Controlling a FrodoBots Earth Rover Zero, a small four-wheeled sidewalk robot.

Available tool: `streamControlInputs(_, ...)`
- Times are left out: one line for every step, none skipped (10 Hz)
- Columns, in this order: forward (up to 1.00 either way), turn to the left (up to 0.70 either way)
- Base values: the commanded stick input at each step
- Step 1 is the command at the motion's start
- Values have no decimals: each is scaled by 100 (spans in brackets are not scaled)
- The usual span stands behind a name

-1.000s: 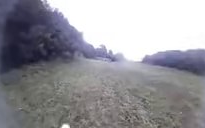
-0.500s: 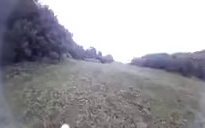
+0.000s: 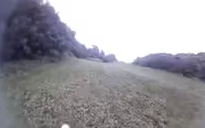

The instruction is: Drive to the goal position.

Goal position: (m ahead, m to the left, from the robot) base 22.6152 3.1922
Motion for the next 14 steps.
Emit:
streamControlInputs(70,0)
streamControlInputs(70,0)
streamControlInputs(70,0)
streamControlInputs(70,0)
streamControlInputs(70,0)
streamControlInputs(70,0)
streamControlInputs(70,0)
streamControlInputs(70,0)
streamControlInputs(70,0)
streamControlInputs(70,0)
streamControlInputs(70,0)
streamControlInputs(70,0)
streamControlInputs(70,0)
streamControlInputs(70,0)
